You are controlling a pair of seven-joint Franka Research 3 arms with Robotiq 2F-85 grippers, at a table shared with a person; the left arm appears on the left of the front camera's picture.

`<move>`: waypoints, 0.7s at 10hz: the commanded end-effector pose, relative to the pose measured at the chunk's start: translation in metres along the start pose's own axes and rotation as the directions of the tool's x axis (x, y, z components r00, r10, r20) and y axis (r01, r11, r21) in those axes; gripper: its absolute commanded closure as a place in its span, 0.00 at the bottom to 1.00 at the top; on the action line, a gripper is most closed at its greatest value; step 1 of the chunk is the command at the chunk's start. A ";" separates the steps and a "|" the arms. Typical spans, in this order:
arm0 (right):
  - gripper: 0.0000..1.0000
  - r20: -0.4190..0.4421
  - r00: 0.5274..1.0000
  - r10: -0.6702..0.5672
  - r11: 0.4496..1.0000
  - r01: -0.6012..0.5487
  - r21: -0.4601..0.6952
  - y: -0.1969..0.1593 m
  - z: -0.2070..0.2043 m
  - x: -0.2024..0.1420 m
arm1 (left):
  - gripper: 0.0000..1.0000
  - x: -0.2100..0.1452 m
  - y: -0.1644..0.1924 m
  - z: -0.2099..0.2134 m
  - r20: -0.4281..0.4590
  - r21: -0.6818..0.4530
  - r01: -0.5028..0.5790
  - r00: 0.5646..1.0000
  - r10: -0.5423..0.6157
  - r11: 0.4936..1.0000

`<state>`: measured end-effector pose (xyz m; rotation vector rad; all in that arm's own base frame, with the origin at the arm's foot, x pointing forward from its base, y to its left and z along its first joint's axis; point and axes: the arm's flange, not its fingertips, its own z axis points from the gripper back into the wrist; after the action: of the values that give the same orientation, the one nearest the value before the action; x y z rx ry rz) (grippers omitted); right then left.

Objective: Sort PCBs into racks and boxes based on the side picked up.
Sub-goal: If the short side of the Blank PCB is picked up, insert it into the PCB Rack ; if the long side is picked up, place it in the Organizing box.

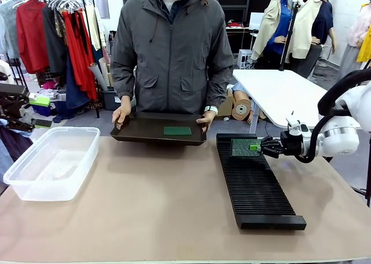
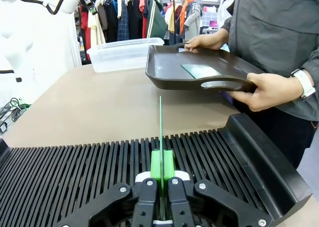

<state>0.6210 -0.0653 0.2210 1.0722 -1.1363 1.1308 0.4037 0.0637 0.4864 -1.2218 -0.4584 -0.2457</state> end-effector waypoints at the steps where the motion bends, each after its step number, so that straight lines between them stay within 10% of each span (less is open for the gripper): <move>1: 1.00 0.017 1.000 -0.004 0.999 0.003 0.040 -0.009 -0.001 0.001 | 0.00 -0.001 -0.002 0.001 -0.005 -0.001 -0.003 1.000 0.003 1.000; 7: 1.00 -0.014 1.000 -0.012 0.998 0.013 0.066 -0.021 -0.008 0.004 | 0.00 -0.001 -0.002 0.001 -0.005 -0.001 -0.003 1.000 0.003 1.000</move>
<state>0.6319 -0.0621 0.2196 1.1069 -1.1231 1.1691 0.4037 0.0637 0.4863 -1.2218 -0.4584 -0.2457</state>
